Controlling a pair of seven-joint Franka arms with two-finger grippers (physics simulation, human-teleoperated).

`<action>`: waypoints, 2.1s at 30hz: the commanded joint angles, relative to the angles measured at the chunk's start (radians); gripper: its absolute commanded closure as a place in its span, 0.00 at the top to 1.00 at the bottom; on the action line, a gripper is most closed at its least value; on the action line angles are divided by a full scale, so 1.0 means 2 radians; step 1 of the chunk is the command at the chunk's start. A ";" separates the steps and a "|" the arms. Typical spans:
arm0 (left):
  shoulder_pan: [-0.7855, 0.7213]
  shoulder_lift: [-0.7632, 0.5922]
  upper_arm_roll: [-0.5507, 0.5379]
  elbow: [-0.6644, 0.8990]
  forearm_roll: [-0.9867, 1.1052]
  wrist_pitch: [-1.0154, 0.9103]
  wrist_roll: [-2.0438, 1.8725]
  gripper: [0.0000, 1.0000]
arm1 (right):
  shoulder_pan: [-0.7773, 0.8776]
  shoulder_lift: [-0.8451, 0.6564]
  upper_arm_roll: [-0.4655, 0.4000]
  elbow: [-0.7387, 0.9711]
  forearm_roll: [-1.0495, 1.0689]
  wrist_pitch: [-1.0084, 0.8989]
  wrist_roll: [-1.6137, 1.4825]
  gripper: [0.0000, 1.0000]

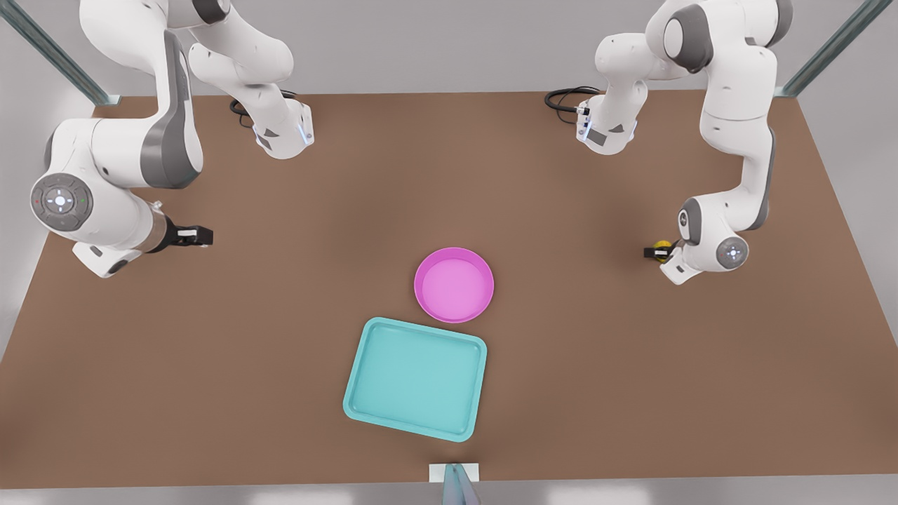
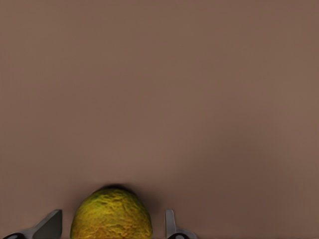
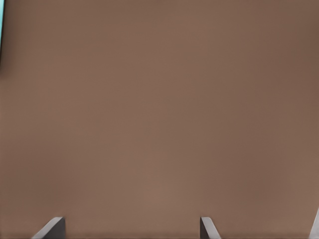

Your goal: Place the orange on the plate with the left arm and the plate on the tray with the right arm

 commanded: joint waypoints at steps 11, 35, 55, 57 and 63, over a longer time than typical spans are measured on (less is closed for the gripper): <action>0.000 0.002 0.000 0.003 0.000 0.003 0.028 0.70 | 0.001 0.002 0.000 0.000 0.000 -0.003 0.003 1.00; -0.182 0.025 -0.097 0.266 -0.007 -0.261 -0.304 0.65 | -0.001 0.009 -0.001 0.001 0.000 -0.002 -0.001 1.00; -0.318 0.213 -0.116 0.536 -0.098 -0.200 -0.575 1.00 | 0.000 0.013 0.000 0.002 0.000 0.003 -0.001 1.00; -0.275 0.118 -0.081 0.537 -0.093 -0.395 -0.494 1.00 | 0.001 0.016 0.000 0.001 0.001 0.003 -0.001 1.00; -0.111 -0.095 -0.085 0.496 -0.003 -0.547 -0.183 1.00 | 0.072 0.026 0.008 -0.228 0.205 0.347 0.004 1.00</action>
